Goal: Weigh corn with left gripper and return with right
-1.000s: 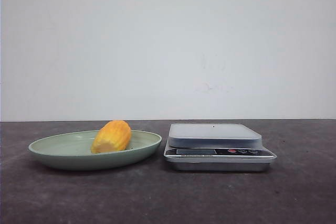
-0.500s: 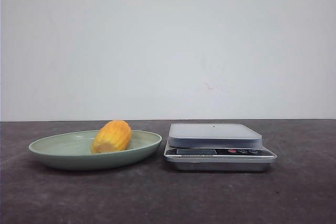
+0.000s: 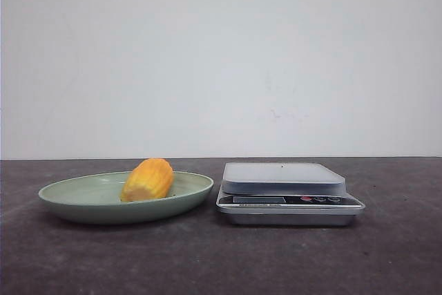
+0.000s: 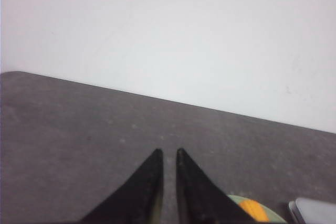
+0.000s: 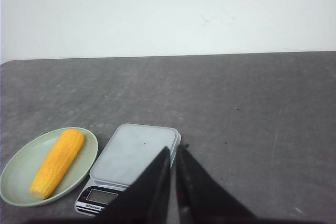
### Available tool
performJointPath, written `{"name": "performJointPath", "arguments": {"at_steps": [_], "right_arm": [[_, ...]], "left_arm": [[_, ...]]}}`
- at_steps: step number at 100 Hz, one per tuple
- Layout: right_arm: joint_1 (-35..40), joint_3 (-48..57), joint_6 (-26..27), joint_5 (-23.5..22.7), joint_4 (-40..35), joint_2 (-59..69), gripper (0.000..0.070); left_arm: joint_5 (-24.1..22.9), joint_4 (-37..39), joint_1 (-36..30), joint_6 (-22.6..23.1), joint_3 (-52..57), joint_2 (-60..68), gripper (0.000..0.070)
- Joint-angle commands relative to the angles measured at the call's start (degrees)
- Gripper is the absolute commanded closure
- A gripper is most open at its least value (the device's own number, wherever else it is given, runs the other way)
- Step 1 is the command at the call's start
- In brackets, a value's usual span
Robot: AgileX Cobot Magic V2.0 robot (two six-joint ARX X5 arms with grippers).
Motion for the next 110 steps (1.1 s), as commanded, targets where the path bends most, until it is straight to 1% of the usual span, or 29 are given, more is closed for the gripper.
{"name": "performJointPath", "arguments": {"at_steps": [1,17,27,36,52,72,110], "right_arm": [[0.2,0.5,0.6,0.0,0.6,0.1,0.0687],[0.2,0.5,0.6,0.0,0.6,0.1,0.0687],[0.2,0.5,0.6,0.0,0.6,0.1,0.0687],[0.2,0.5,0.6,0.0,0.6,0.1,0.0687],[0.2,0.5,0.6,0.0,0.6,0.1,0.0687],[0.2,0.5,0.6,0.0,0.6,0.1,0.0687],[0.2,0.5,0.6,0.0,0.6,0.1,0.0687]], "left_arm": [[2.8,3.0,2.3,0.9,-4.7,-2.2,0.0700],[5.8,7.0,7.1,0.6,-15.6,-6.2,0.0700],[7.7,7.2,8.6,0.5,-19.8,-7.2,0.0700],[7.9,7.2,9.4,0.7,-21.9,-7.2,0.0700],[7.9,7.1,11.1,1.7,-24.4,-7.2,0.0700],[7.9,7.1,12.4,1.9,-25.5,-7.2,0.0700],[7.9,7.0,12.5,1.9,-25.5,-7.2,0.0700]]}}
